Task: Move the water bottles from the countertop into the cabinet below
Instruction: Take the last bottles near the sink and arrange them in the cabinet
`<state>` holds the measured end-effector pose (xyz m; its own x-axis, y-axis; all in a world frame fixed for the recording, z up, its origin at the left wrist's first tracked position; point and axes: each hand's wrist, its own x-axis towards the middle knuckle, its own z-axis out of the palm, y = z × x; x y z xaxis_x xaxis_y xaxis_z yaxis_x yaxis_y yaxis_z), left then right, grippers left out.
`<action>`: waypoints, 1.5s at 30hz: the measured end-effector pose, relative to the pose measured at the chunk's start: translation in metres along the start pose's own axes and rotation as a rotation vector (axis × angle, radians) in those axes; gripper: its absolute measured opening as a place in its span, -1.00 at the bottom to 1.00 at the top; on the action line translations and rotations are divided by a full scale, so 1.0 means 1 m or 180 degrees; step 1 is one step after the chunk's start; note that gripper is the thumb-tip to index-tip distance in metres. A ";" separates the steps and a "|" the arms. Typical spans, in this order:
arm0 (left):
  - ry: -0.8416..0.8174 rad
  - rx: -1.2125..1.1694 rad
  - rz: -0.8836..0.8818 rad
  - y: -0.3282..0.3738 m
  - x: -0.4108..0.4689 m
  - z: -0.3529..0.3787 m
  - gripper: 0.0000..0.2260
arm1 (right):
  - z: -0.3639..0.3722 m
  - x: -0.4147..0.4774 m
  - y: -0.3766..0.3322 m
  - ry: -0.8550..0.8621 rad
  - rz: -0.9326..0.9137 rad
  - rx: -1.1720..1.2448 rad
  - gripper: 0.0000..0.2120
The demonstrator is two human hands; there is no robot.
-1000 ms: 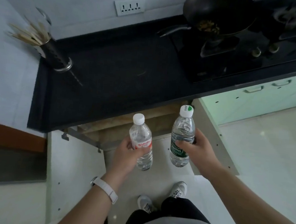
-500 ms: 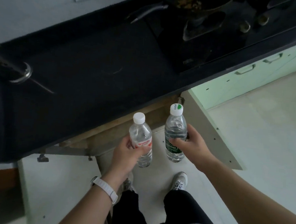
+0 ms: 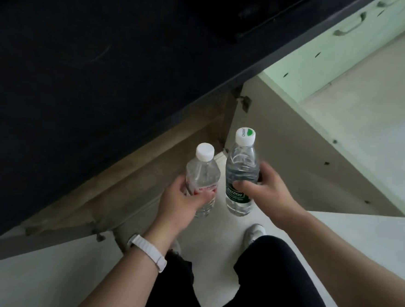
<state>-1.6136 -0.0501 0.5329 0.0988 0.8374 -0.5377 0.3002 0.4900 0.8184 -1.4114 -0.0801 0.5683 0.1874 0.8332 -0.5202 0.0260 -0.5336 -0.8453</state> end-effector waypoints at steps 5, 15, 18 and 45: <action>-0.0071 -0.0174 0.0062 -0.061 0.068 0.025 -0.60 | 0.008 0.068 0.074 0.0027 -0.0168 0.0132 -0.67; 0.0089 -0.0153 0.0550 -0.167 0.193 0.037 -0.56 | 0.031 0.197 0.190 0.0124 -0.0907 0.0058 -0.45; 0.0032 -0.0269 0.0635 -0.169 0.205 0.030 -0.62 | 0.039 0.212 0.194 0.0013 -0.1146 0.0088 -0.40; 0.0782 -0.0492 0.1885 -0.025 0.258 -0.071 -0.36 | 0.093 0.270 0.026 -0.0185 -0.2141 0.0201 -0.68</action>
<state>-1.6628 0.1702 0.3879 -0.0195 0.9980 0.0595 0.1202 -0.0568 0.9911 -1.4519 0.1443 0.3945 0.0974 0.9883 0.1171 0.0608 0.1116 -0.9919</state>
